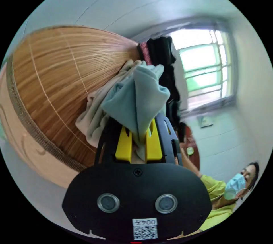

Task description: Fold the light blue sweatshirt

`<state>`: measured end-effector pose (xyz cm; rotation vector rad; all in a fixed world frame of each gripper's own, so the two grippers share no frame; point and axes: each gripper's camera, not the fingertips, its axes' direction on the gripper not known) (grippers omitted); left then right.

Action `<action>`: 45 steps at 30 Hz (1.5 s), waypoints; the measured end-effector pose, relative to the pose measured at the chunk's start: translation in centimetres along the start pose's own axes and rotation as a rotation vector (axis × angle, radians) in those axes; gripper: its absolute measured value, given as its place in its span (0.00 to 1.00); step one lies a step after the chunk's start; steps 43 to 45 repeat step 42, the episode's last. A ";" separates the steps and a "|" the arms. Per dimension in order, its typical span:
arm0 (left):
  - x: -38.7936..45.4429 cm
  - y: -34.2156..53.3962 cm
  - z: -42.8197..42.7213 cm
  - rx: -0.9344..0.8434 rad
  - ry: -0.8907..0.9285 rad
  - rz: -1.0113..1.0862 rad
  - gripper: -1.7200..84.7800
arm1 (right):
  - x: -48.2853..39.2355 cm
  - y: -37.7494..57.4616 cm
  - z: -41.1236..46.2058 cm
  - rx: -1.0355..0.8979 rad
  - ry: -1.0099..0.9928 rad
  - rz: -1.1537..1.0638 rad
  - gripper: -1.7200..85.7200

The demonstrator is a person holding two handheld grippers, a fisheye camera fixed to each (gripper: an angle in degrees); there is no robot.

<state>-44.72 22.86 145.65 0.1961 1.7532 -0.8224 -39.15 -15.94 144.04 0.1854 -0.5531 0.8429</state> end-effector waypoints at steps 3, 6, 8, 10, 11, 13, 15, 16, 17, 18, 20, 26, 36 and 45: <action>2.5 -0.4 -0.5 -0.025 -0.040 0.071 0.11 | 0.7 0.0 -1.0 -0.007 -0.105 0.070 0.08; 5.6 -0.8 -1.3 -0.034 -0.031 0.096 0.11 | -1.7 -0.2 -2.8 0.013 -0.119 0.045 0.08; 6.3 -0.3 -1.5 -0.031 -0.039 0.085 0.11 | -3.2 -0.2 -3.2 0.017 -0.065 -0.003 0.08; 4.3 1.3 -0.6 -0.047 -0.027 -0.015 0.11 | -3.0 -0.3 -2.0 -0.039 -0.007 0.011 0.09; 3.6 1.8 -0.5 -0.034 -0.001 -0.044 0.11 | -2.3 -0.4 -0.8 -0.110 0.022 0.039 0.11; 1.9 4.3 -1.5 0.091 0.147 -0.105 0.13 | -0.5 -0.1 -0.7 -0.125 -0.083 0.143 0.12; 2.3 6.2 -3.6 0.219 0.209 -0.093 0.14 | 0.8 0.9 -2.3 -0.067 -0.193 0.225 0.12; 3.2 7.7 -5.2 0.287 0.191 -0.080 0.13 | 0.8 1.9 -4.0 -0.014 -0.214 0.203 0.12; 4.0 8.4 -6.0 0.328 0.158 -0.062 0.12 | 0.6 3.2 -5.9 0.018 -0.195 0.156 0.11; 6.7 10.1 -7.6 0.428 0.049 0.028 0.09 | 0.3 4.0 -7.1 0.043 -0.168 0.124 0.10; 12.2 12.3 -8.2 0.562 -0.102 0.242 0.05 | -1.3 8.6 -11.2 0.118 0.000 -0.017 0.09; 25.0 9.7 5.9 0.218 -0.665 0.665 0.03 | -3.6 24.1 -17.5 0.066 0.518 -0.180 0.03; 28.3 13.3 13.7 0.078 -0.930 0.628 0.02 | -2.4 43.9 -19.5 -0.049 0.990 -0.238 0.01; 36.6 25.9 15.0 0.034 -0.413 0.711 0.02 | -2.1 48.4 -20.8 0.107 0.948 -0.161 0.01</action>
